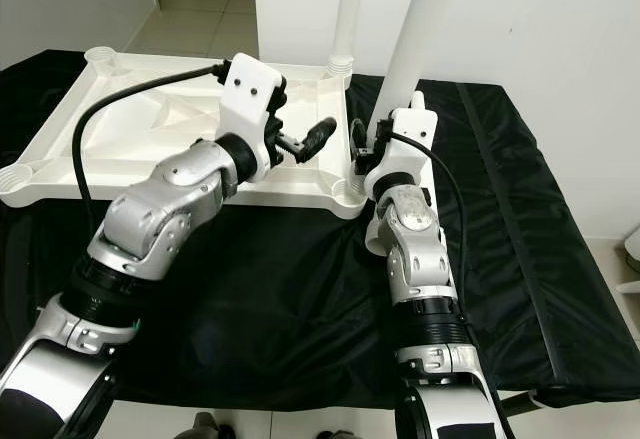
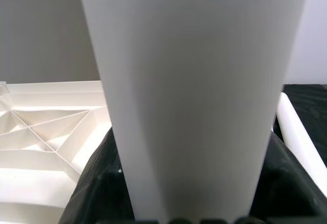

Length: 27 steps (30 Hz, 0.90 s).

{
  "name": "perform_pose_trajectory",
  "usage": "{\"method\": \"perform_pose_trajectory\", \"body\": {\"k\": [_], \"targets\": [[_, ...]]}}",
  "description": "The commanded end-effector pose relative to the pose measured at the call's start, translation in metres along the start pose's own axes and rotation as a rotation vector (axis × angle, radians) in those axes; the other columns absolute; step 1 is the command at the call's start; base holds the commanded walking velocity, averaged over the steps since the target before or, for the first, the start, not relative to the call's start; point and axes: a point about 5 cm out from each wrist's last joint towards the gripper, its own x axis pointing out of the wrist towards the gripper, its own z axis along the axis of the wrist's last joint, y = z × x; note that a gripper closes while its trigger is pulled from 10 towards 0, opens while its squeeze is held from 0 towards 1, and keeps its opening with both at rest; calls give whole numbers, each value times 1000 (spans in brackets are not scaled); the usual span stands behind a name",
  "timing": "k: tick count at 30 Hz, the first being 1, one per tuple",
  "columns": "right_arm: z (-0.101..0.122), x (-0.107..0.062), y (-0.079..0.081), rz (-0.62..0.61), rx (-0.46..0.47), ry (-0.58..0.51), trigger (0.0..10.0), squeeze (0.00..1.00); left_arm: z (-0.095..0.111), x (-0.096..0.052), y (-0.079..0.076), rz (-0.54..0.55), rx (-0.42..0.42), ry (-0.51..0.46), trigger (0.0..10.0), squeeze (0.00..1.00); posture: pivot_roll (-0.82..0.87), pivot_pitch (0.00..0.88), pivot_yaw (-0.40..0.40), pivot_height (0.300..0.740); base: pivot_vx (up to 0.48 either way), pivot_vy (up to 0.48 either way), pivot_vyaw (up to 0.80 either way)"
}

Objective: Building children table

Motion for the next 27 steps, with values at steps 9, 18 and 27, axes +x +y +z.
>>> {"method": "perform_pose_trajectory", "body": {"k": [9,18,27], "targets": [[-8,-2,-7,51,19,-29,10000,0,-25,-14,-28,-249,6,19,10000,0,-11,108,-6,740,0,0,0],[-33,-3,-15,108,85,21,10000,0,-34,-36,-48,-316,-24,33,10000,0,6,108,-23,740,0,0,0],[-34,1,-14,143,90,16,10000,0,-35,-43,-56,-340,-33,37,10000,0,9,108,-26,740,0,0,0]]}}
